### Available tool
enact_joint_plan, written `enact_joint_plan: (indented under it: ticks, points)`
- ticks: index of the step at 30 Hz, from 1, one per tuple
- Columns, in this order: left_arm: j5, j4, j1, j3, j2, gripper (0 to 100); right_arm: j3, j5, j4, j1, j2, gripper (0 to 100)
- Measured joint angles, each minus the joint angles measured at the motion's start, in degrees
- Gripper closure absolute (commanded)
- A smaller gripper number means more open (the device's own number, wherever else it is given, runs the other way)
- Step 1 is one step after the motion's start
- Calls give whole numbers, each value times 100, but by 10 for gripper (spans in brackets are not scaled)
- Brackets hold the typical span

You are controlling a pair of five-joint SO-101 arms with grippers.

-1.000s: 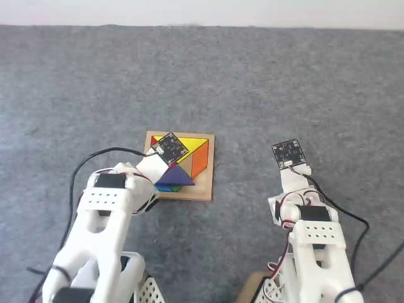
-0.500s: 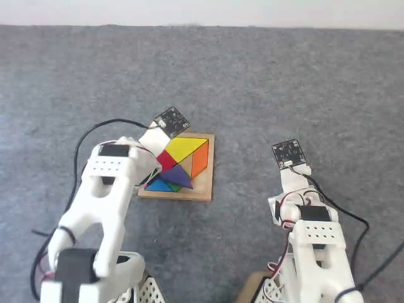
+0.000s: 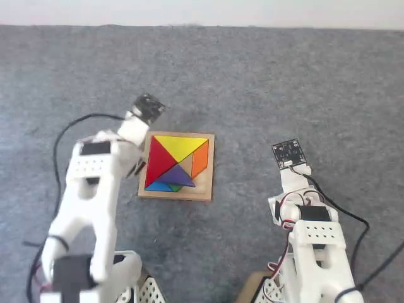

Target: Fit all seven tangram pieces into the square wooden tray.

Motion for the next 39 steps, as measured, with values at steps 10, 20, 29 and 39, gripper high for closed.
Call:
enact_joint_plan:
  ticks: [10, 20, 29, 39]
  points:
    - [-185, 0, 624, 1512, -1055, 845, 0, 0, 0, 0, 0, 934]
    - [-88, -413, 668, 835, 18, 845, 0, 0, 0, 0, 0, 934]
    - [-88, -404, 695, -114, 1055, 845, 0, 0, 0, 0, 0, 933]
    - [79, -413, 818, -844, 1424, 845, 0, 0, 0, 0, 0, 933]
